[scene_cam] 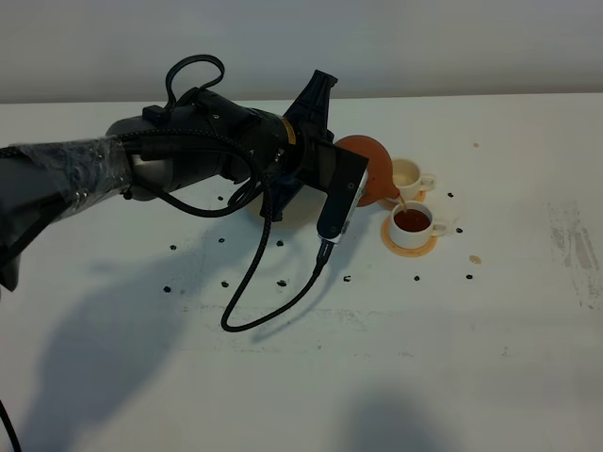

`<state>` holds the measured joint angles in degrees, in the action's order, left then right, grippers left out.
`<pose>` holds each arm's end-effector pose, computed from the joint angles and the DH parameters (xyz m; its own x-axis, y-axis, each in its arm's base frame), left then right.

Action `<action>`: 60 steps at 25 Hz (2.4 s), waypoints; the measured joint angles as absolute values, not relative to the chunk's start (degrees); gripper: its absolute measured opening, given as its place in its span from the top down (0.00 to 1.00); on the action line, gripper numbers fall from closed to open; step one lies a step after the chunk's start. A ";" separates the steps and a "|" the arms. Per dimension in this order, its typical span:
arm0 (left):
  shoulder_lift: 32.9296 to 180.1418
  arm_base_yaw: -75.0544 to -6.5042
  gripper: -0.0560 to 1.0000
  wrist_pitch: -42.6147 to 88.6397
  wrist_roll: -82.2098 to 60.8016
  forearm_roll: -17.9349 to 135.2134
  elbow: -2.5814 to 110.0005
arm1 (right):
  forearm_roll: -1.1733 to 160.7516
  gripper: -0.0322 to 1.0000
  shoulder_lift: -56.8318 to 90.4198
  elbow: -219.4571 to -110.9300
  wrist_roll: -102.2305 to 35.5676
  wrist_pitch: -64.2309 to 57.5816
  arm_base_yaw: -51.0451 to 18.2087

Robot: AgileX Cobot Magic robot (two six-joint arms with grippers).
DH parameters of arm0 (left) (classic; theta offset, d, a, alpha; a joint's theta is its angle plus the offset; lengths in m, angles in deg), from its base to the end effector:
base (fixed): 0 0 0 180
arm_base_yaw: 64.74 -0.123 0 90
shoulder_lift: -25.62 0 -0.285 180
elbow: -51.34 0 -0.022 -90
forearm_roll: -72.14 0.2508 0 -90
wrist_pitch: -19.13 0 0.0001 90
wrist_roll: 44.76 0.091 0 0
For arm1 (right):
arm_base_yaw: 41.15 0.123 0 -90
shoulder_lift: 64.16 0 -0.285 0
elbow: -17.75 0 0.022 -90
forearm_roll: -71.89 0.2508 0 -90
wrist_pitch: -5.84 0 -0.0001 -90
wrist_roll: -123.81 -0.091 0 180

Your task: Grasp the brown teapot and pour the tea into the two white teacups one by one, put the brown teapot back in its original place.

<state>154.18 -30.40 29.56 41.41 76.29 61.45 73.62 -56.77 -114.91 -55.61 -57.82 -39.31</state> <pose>0.3966 -0.2695 0.1886 0.5579 0.8298 0.0116 0.5155 -0.3575 0.7787 -0.0107 0.0021 0.2791 -0.4752 -0.0120 -0.8798 -0.0543 0.9984 0.0157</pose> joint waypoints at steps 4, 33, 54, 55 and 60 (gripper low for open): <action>154.18 -30.40 0.86 29.52 41.41 76.34 61.45 | 73.62 0.50 -56.77 -114.91 -55.61 -57.82 -39.31; 154.18 -30.40 0.86 34.43 27.27 74.22 61.45 | 73.62 0.50 -56.77 -114.91 -55.61 -57.82 -39.31; 151.13 -33.56 0.86 52.42 15.51 56.63 61.45 | 73.62 0.50 -56.77 -114.91 -55.61 -57.82 -39.31; 151.00 -33.60 0.86 53.11 15.28 55.94 61.45 | 73.62 0.50 -56.77 -114.91 -55.61 -57.82 -39.31; 150.75 -33.62 0.86 54.20 13.28 54.76 61.45 | 73.62 0.50 -56.77 -114.91 -55.61 -57.82 -39.31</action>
<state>150.75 -33.62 54.20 13.28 54.76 61.45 73.62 -56.77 -114.91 -55.61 -57.82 -39.31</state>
